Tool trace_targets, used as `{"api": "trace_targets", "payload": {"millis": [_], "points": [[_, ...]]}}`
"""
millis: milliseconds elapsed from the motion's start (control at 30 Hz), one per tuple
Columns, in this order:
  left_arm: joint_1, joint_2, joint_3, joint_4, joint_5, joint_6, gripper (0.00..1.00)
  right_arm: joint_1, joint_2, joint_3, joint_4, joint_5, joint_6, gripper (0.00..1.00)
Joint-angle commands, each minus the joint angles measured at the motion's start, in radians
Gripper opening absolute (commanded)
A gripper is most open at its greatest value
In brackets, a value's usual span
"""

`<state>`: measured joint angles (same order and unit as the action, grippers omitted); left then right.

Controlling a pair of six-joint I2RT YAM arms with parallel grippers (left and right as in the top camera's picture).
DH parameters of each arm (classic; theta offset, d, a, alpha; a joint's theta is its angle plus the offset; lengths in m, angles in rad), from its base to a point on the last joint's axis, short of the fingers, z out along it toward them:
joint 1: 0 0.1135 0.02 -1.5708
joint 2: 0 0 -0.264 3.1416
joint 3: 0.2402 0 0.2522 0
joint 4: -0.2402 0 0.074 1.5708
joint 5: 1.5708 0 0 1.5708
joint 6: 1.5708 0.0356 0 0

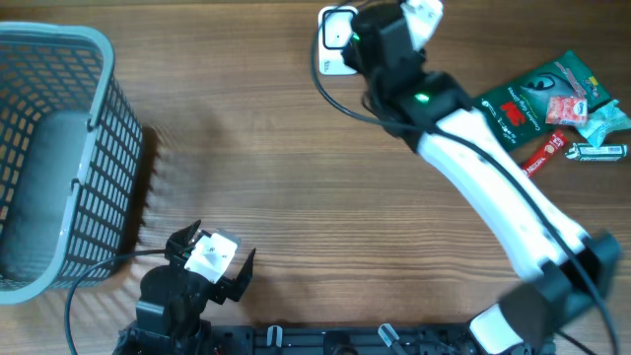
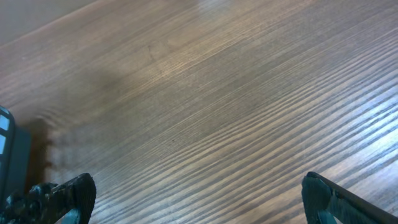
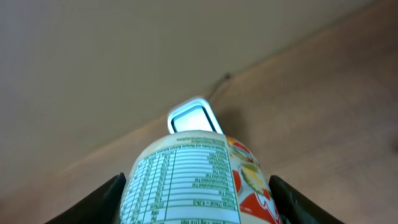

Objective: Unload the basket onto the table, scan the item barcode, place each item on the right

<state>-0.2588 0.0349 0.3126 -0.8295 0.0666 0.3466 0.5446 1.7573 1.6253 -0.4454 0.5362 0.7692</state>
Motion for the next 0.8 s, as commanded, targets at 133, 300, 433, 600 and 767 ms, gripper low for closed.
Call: {"api": "trace_targets", "payload": {"millis": [133, 300, 433, 600, 767], "points": [[0.006, -0.006, -0.004, 0.002, 0.003, 0.013, 1.0, -0.006, 0.356, 0.005, 0.676, 0.124, -0.407, 0.47], [0.006, -0.005, -0.004, 0.002, 0.003, 0.013, 1.0, -0.034, 0.558, 0.005, 1.049, 0.112, -0.512, 0.55], [0.006, -0.006, -0.004, 0.002, 0.003, 0.013, 1.0, -0.048, 0.616, 0.005, 1.095, -0.053, -0.541, 0.57], [0.006, -0.005, -0.004, 0.002, 0.003, 0.013, 1.0, -0.056, 0.621, 0.005, 1.113, -0.114, -0.556, 0.56], [0.006, -0.006, -0.004, 0.002, 0.003, 0.013, 1.0, -0.048, 0.503, 0.006, 0.967, 0.113, -0.64, 0.54]]}}
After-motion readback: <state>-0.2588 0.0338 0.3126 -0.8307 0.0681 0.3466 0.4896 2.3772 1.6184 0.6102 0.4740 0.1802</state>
